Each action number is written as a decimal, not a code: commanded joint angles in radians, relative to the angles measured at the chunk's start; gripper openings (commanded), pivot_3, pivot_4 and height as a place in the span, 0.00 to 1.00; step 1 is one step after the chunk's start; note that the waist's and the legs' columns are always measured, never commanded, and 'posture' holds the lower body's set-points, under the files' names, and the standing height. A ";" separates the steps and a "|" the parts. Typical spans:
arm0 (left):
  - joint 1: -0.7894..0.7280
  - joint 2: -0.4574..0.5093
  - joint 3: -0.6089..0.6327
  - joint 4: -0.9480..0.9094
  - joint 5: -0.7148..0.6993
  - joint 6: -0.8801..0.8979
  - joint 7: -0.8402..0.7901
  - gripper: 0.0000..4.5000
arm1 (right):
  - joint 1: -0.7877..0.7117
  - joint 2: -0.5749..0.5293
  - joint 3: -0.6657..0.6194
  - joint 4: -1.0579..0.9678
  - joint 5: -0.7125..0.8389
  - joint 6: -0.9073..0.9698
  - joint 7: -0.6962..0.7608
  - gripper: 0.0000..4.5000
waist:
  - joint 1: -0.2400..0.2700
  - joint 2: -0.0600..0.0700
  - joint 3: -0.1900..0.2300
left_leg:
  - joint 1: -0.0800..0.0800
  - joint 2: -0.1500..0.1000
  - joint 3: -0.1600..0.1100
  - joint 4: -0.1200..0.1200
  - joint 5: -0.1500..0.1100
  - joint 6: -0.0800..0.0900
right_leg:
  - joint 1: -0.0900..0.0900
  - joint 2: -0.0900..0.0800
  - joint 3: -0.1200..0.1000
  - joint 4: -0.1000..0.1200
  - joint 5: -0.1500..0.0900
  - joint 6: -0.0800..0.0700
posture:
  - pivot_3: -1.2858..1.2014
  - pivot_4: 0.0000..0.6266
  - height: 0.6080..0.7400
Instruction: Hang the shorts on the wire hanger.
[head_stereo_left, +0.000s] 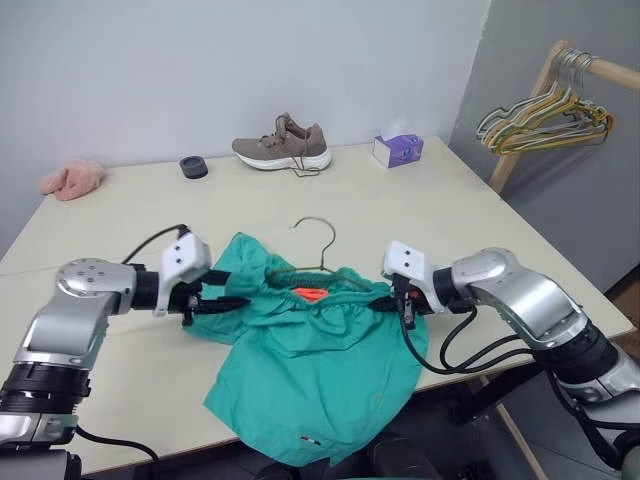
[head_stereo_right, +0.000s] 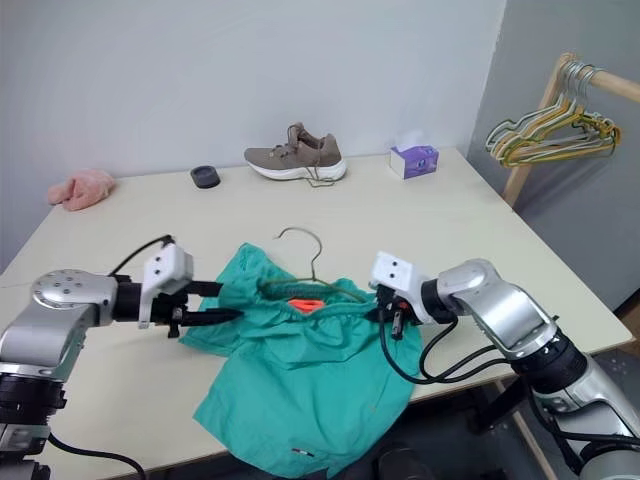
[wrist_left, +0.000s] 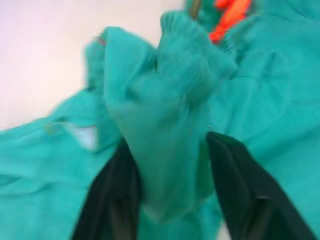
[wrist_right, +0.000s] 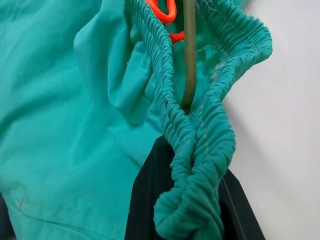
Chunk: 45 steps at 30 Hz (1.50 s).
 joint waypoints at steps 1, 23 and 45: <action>-0.045 0.010 0.091 0.106 0.020 -0.084 0.098 0.70 | 0.030 -0.024 -0.086 -0.020 0.017 0.030 -0.029 0.00 | 0.002 0.000 0.000 | 0.000 0.000 0.000 0.000 0.000 0.000 | 0.000 0.000 0.000 0.000 0.000 0.000 | 0.44 0.00 1.00; -0.231 -0.224 -0.102 -0.305 -0.234 0.300 0.148 0.99 | 0.421 0.001 -0.831 -0.165 0.099 0.455 -0.438 0.00 | 0.000 0.001 -0.004 | 0.000 -0.002 0.002 0.001 0.000 0.000 | 0.002 0.005 0.002 0.000 -0.001 0.002 | 0.40 0.00 1.00; -0.585 -0.609 -0.376 -0.075 0.137 -0.006 0.305 0.99 | 0.017 -0.431 -0.991 0.581 -0.085 0.215 -0.614 0.00 | -0.095 0.017 -0.008 | 0.008 -0.003 0.006 -0.007 0.000 0.001 | 0.011 0.006 0.006 -0.013 -0.001 0.003 | 0.37 0.00 1.00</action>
